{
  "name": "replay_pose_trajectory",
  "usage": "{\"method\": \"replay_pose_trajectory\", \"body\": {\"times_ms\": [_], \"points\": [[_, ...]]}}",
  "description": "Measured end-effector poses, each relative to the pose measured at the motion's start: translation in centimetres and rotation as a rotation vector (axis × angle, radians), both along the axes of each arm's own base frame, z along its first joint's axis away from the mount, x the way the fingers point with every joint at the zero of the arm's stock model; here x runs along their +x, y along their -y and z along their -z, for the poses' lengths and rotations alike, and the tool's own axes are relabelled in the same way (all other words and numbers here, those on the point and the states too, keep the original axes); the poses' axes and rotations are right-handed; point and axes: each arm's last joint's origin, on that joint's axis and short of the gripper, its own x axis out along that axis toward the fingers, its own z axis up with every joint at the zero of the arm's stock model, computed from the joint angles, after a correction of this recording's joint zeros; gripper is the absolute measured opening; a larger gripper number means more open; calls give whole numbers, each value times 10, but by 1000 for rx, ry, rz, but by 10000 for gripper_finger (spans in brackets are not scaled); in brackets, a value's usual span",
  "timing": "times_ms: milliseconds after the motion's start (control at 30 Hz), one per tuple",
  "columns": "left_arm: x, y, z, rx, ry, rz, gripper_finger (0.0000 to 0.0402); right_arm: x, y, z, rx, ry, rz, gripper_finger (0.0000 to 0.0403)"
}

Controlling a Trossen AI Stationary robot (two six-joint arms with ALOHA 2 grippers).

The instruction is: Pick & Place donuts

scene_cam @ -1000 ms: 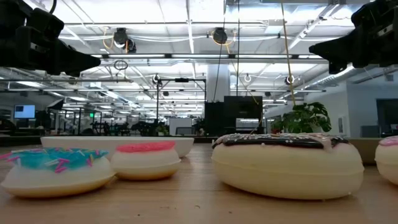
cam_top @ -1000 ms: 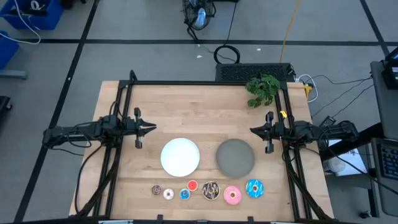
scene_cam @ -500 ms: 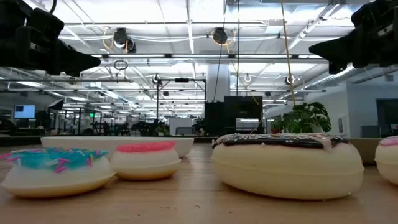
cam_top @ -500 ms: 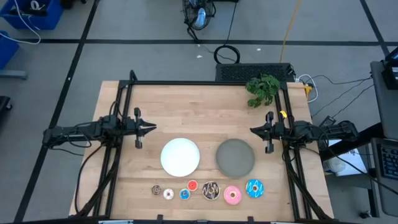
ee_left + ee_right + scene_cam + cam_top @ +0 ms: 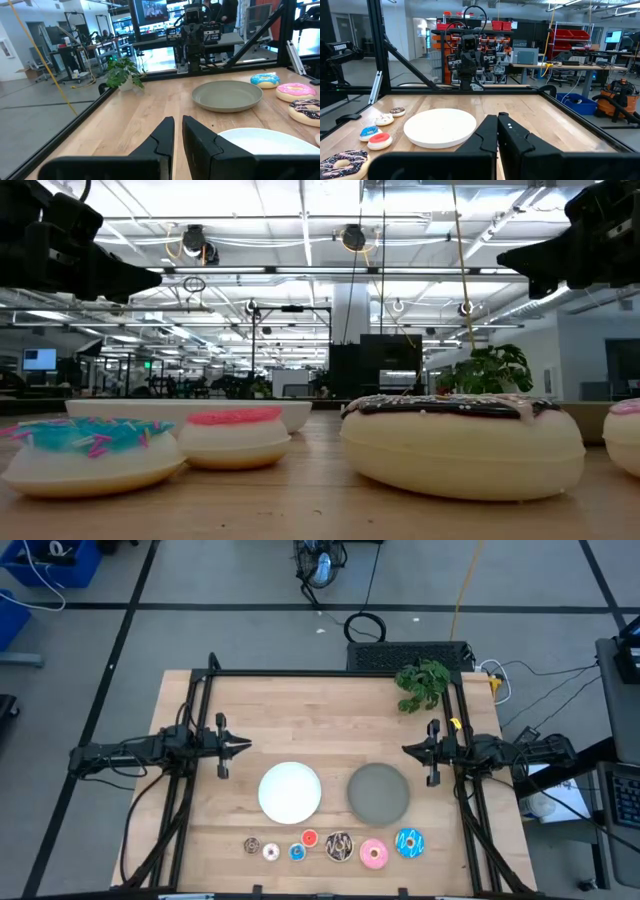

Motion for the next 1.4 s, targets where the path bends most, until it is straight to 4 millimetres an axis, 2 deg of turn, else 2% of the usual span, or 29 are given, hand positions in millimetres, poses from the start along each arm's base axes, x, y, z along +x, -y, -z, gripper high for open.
{"method": "replay_pose_trajectory", "body": {"times_ms": [1200,1400], "points": [[0,0,0,-3,3,0,44,0,0,0,0,0,0,0],[0,0,-3,-132,52,2,44,0,0,0,0,0,0,0]]}}
